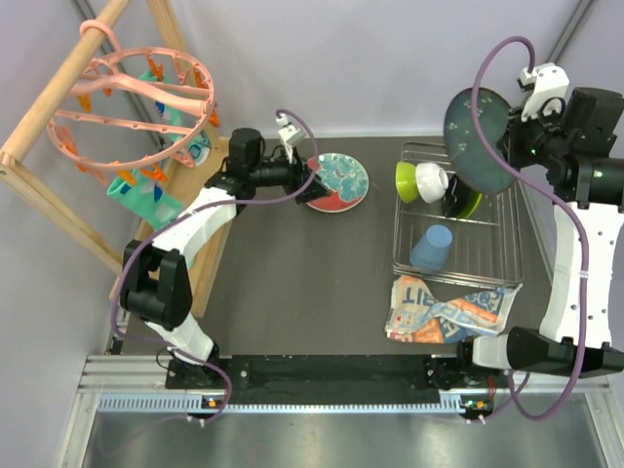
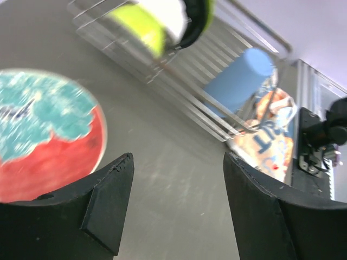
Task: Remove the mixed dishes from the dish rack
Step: Pick up the plate from the dish rack.
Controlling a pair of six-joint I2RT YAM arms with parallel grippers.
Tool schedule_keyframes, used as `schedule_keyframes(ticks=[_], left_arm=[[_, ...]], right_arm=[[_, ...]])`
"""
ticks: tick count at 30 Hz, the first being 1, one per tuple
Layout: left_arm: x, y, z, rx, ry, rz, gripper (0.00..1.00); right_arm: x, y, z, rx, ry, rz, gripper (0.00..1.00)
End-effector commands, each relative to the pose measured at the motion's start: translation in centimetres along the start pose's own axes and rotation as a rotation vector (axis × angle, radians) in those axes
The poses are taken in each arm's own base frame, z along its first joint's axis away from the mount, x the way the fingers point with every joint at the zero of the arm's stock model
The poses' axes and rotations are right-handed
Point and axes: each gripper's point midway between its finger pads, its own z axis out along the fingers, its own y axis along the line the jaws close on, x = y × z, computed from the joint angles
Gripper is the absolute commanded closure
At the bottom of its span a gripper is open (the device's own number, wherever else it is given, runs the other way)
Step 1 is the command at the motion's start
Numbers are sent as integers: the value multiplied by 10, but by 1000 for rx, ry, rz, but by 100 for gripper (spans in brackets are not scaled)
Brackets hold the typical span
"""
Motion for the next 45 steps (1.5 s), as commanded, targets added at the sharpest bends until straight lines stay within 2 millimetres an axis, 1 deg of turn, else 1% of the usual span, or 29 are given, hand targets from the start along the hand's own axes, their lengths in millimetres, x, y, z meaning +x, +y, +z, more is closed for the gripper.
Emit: schedule_keyframes(ticks=[1, 3, 4, 5, 6, 7, 8, 9, 10, 11, 13, 14, 17, 18, 21, 23, 28, 33, 34, 35, 36, 37, 40, 45], left_arm=[[-54, -62, 7, 101, -101, 191, 28], [-63, -75, 11, 117, -118, 213, 27], [-64, -85, 16, 133, -117, 223, 26], [-65, -89, 19, 137, -111, 225, 25], [-69, -93, 20, 135, -105, 231, 25], [-71, -99, 23, 148, -105, 241, 25], [-68, -100, 25, 148, -88, 226, 24], [-70, -101, 26, 148, -91, 235, 20], [-69, -102, 28, 142, -85, 235, 19], [-68, -101, 30, 141, -80, 236, 18], [-66, -101, 33, 137, -74, 239, 18], [-66, -101, 33, 137, -73, 243, 18], [-63, -100, 35, 129, -63, 248, 16], [-65, -99, 34, 123, -67, 278, 13], [-63, -98, 36, 122, -57, 292, 12], [-62, -101, 37, 140, -53, 297, 12], [-54, -121, 40, 254, -34, 288, 11], [-46, -130, 47, 298, -15, 281, 10], [-43, -136, 48, 328, -10, 279, 10], [-39, -137, 49, 340, -1, 270, 10], [-37, -140, 49, 356, 5, 264, 11], [-35, -147, 49, 389, 9, 263, 11], [-32, -153, 53, 422, 17, 258, 12], [-33, -155, 58, 444, 22, 240, 18]], right_arm=[[-50, 58, -24, -304, -242, -23, 100], [-45, 69, -26, -365, -246, -27, 100], [-44, 79, -29, -412, -253, -36, 100], [-38, 85, -27, -436, -237, -38, 100], [-37, 90, -29, -449, -242, -56, 100], [-34, 100, -30, -477, -237, -69, 100], [-25, 107, -26, -496, -212, -72, 100], [-23, 112, -29, -508, -215, -90, 100], [-19, 115, -28, -506, -205, -97, 100], [-12, 131, -27, -550, -191, -114, 100], [-10, 140, -29, -565, -195, -132, 100], [-7, 148, -29, -590, -188, -138, 100], [-1, 158, -29, -618, -171, -149, 100], [0, 164, -31, -636, -166, -152, 100], [3, 175, -34, -673, -159, -163, 100], [7, 181, -35, -694, -148, -164, 100], [15, 197, -36, -739, -131, -180, 100], [17, 204, -38, -772, -130, -181, 100], [17, 205, -38, -777, -131, -182, 100], [18, 206, -38, -783, -130, -182, 100], [18, 207, -39, -790, -133, -181, 100], [18, 208, -40, -796, -135, -181, 100], [20, 213, -41, -816, -132, -181, 100], [22, 216, -44, -836, -130, -179, 100]])
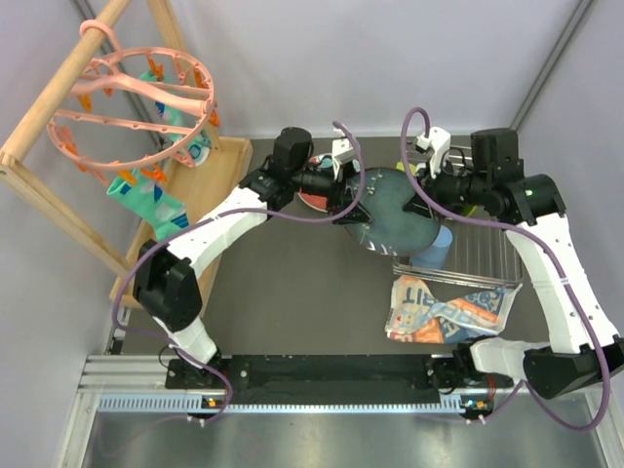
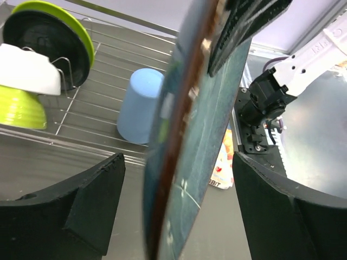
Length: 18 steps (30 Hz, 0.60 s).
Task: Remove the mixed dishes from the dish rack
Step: Pick up the plate from the dish rack.
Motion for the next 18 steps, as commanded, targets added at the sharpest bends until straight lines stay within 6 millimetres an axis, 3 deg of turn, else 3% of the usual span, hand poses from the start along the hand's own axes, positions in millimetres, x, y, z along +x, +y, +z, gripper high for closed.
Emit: schedule_keyframes(ticks=[1, 6, 13, 18], left_arm=[[-23, -10, 3, 65, -39, 54, 21], [-23, -13, 8, 100, -41, 19, 39], [-23, -19, 7, 133, -42, 23, 78], [-22, -22, 6, 144, -41, 25, 87]], right_arm=[[-47, 20, -17, -50, -191, -120, 100], [-47, 21, -17, -55, -191, -123, 100], [-42, 21, -14, -63, -181, -125, 100], [-41, 21, -15, -61, -181, -127, 100]])
